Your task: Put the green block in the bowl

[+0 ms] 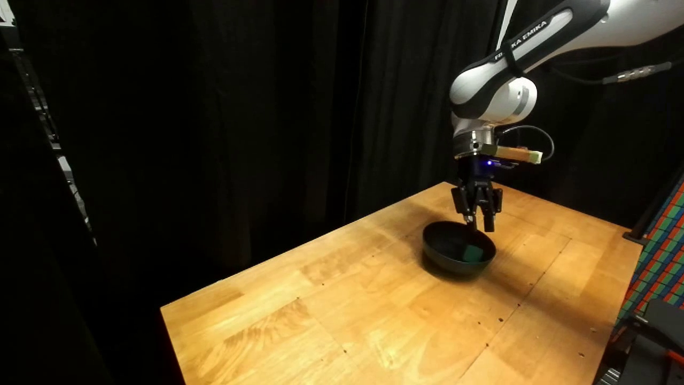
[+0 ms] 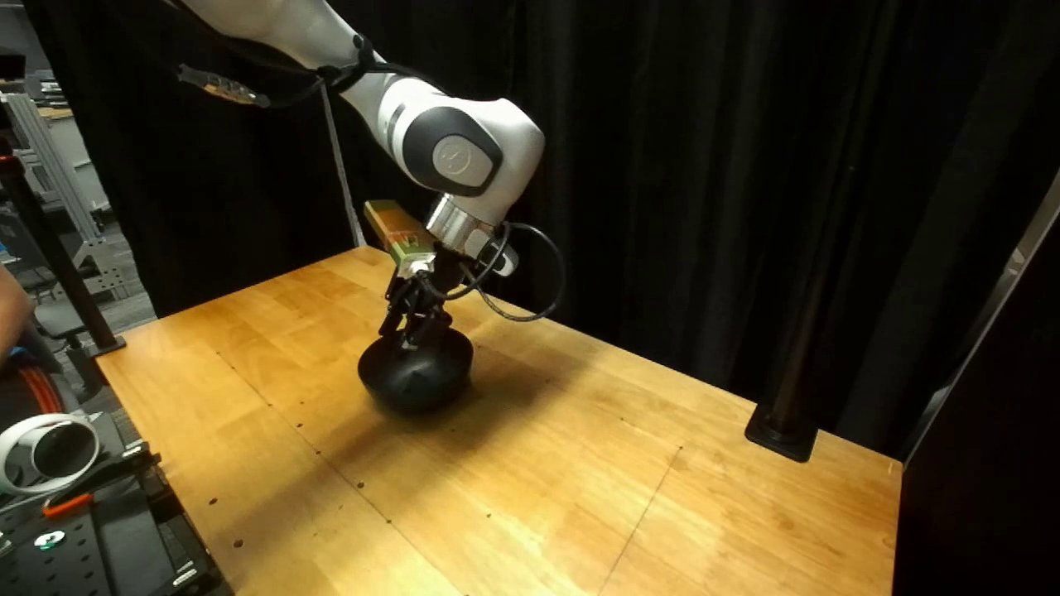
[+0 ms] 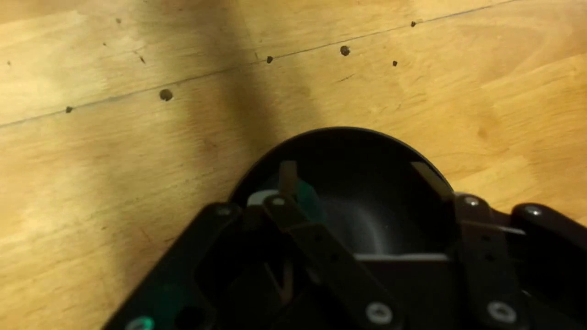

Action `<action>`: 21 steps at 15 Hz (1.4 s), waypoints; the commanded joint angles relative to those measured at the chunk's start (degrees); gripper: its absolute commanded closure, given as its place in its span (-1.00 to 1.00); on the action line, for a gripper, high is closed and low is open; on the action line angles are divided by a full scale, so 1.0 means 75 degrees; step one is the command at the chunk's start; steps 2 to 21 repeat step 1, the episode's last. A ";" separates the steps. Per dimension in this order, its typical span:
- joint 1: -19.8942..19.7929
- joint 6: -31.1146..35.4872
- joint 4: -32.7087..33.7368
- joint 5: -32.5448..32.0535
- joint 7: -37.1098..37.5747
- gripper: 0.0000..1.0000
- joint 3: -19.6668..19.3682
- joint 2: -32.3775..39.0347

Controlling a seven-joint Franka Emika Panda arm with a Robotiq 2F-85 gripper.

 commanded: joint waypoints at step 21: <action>0.0170 0.0932 -0.1863 0.0523 0.0464 -0.93 -0.0204 -0.1803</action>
